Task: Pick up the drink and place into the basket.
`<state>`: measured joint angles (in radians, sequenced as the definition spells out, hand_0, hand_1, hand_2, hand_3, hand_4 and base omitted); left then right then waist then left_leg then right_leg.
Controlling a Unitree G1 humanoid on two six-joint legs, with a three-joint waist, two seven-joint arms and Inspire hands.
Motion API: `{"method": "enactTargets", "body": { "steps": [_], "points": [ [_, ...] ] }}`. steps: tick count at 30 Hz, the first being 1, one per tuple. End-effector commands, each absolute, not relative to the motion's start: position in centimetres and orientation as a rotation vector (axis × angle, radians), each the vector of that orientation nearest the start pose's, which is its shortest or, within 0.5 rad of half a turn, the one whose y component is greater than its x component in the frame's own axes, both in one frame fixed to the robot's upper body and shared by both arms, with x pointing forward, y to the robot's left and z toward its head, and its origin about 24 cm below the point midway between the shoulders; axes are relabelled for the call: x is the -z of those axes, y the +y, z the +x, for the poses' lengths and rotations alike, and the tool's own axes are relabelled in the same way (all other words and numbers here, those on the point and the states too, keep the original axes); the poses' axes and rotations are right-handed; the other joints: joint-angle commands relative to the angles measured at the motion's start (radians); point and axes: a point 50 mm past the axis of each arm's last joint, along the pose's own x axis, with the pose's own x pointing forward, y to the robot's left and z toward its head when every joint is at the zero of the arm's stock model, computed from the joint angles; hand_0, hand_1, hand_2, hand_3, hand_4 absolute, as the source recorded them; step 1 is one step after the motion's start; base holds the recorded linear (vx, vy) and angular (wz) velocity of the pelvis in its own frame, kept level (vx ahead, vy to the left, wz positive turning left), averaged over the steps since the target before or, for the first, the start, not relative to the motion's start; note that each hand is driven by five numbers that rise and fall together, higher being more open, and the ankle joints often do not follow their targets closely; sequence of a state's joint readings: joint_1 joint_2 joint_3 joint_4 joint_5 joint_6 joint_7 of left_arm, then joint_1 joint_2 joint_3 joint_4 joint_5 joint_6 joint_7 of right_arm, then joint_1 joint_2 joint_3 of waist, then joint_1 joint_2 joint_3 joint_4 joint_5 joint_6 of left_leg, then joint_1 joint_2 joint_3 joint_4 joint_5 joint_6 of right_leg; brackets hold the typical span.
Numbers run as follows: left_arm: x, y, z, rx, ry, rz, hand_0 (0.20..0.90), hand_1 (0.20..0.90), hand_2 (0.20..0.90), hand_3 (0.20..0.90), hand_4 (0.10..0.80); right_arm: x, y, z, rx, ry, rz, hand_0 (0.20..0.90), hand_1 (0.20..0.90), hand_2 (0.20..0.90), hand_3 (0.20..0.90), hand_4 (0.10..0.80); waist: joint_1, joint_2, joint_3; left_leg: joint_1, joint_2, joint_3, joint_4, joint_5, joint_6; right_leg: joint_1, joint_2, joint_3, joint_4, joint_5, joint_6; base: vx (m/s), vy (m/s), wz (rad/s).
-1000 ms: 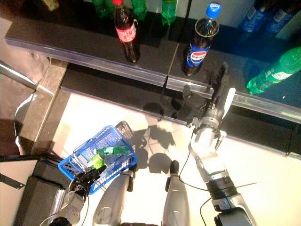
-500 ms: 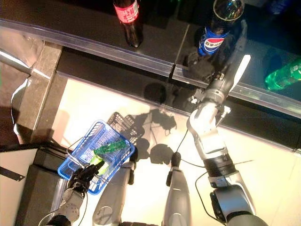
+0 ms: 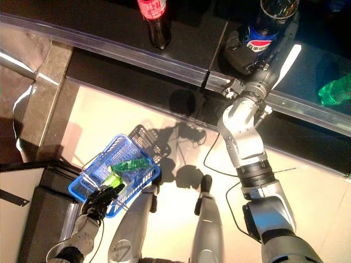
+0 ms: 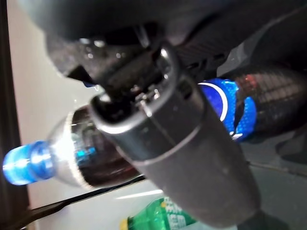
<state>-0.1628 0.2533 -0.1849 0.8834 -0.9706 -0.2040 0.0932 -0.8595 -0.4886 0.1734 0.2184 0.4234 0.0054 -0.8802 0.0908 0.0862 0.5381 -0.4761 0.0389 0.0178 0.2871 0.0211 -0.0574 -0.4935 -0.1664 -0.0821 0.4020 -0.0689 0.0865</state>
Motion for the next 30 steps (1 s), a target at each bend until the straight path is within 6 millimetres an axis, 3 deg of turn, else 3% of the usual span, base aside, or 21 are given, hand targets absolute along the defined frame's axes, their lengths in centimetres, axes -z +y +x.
{"method": "enactTargets", "body": {
  "steps": [1,2,21,30],
  "points": [
    [9.1,21.1,20.9,-0.323,0.509,-0.528,0.3,0.3,0.3,0.2,0.1,-34.1,-20.1,32.1,0.623,-0.894,0.165,0.582,0.582,0.582,0.529,0.429,0.004,-0.004,-0.018,-0.041,-0.002,-0.036,0.1,-0.034,0.026,0.024,-0.006,-0.011,-0.043,0.04,-0.052,0.0,0.0,0.0],
    [9.0,21.0,21.1,-0.32,0.504,-0.53,0.3,0.3,0.3,0.2,0.1,-34.6,-20.2,32.1,0.628,-0.904,0.168,0.3,0.3,0.3,0.2,0.1,0.006,-0.004,-0.018,-0.048,-0.005,-0.036,0.097,-0.03,0.028,0.015,-0.007,-0.012,-0.044,0.045,-0.053,0.0,0.0,0.0],
    [8.6,21.5,21.3,-0.321,0.476,-0.561,0.3,0.3,0.3,0.2,0.1,-36.5,-21.5,31.3,0.634,-0.98,0.131,0.3,0.3,0.3,0.2,0.1,0.008,0.006,-0.018,-0.04,-0.021,-0.024,0.103,-0.04,0.036,0.007,-0.015,-0.019,-0.014,0.031,-0.055,-0.005,0.003,0.0],
    [6.7,22.5,22.4,-0.325,0.326,-0.609,0.3,0.3,0.3,0.2,0.1,-36.7,-20.1,30.1,0.493,-1.063,0.088,0.3,0.3,0.3,0.2,0.1,0.004,0.008,-0.018,-0.001,-0.022,-0.023,0.09,-0.037,0.035,0.037,-0.012,-0.028,0.002,0.011,-0.063,-0.024,0.008,0.01]
  ]
}}
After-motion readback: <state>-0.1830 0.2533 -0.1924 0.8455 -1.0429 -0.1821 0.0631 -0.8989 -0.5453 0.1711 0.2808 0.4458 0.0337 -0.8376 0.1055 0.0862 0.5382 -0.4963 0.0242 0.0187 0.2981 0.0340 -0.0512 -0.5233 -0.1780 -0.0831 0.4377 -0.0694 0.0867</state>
